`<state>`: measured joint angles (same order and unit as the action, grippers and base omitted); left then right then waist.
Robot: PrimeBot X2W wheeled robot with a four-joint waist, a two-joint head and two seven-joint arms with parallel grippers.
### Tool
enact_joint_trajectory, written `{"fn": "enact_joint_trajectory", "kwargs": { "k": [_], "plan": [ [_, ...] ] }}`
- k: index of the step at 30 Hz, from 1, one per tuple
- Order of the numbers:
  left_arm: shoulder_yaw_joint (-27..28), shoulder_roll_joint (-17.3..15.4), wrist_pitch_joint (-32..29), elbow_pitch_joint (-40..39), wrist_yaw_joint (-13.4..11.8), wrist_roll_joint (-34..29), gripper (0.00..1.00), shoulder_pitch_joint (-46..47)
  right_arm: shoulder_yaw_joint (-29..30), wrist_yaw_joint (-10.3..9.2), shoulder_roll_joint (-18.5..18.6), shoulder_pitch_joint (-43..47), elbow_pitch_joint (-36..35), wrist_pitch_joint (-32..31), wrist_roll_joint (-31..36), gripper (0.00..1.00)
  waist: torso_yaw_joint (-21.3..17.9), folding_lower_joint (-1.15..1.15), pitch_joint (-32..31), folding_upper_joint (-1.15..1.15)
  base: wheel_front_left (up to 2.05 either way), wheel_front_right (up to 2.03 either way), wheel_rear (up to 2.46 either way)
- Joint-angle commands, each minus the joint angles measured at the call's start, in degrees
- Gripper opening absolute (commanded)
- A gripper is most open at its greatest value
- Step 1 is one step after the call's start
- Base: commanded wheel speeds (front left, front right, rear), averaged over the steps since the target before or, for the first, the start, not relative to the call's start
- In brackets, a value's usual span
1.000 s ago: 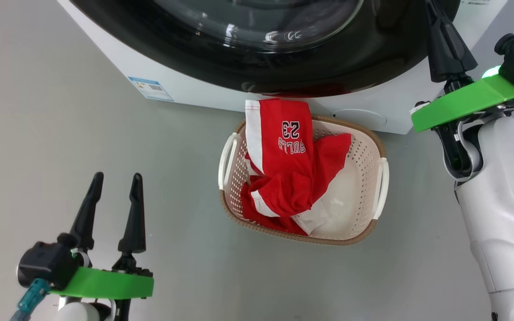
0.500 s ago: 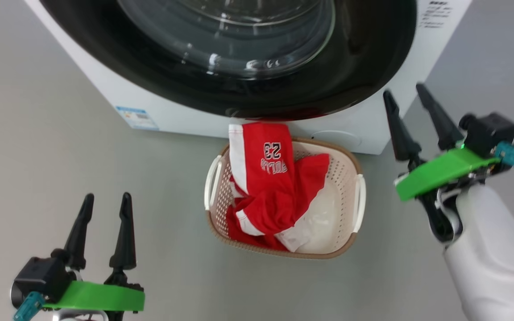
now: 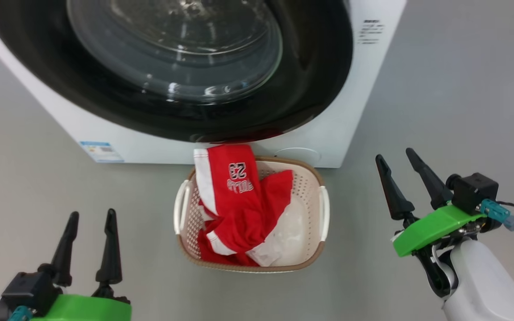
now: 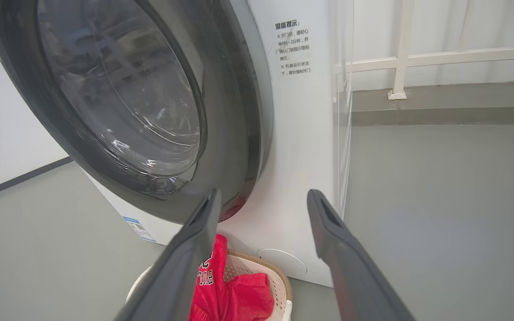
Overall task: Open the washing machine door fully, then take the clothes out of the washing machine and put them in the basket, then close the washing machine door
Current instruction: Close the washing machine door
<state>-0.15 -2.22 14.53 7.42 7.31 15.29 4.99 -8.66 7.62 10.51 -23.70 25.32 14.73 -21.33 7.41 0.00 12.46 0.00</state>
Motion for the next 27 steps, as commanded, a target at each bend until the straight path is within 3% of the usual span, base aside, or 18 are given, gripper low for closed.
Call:
{"fn": "enact_joint_trajectory", "kwargs": {
  "k": [1, 14, 27],
  "plan": [
    [2.47, -1.68, 0.47, -1.14, 0.18, -0.19, 1.0, 0.08, -1.15, -0.13, -0.45, 1.19, -1.98, 0.27, -0.03, 1.0, -2.24, 0.0, -1.09, 0.0, 0.0, 0.0, 0.0],
    [5.94, -1.98, 0.47, -1.01, 0.18, -0.95, 1.0, -1.5, 0.57, -0.13, 0.07, 5.98, -4.43, 0.27, 0.0, 1.0, -8.04, 0.0, -2.42, 0.0, 0.0, 0.0, 0.0],
    [7.46, -1.68, 0.47, -2.05, 0.18, -1.24, 1.0, -2.88, 2.04, -0.13, 0.82, 9.01, -6.15, 0.27, 0.21, 1.0, -10.1, 0.0, -3.75, 0.0, 0.0, 0.0, 0.0]
  ]
}}
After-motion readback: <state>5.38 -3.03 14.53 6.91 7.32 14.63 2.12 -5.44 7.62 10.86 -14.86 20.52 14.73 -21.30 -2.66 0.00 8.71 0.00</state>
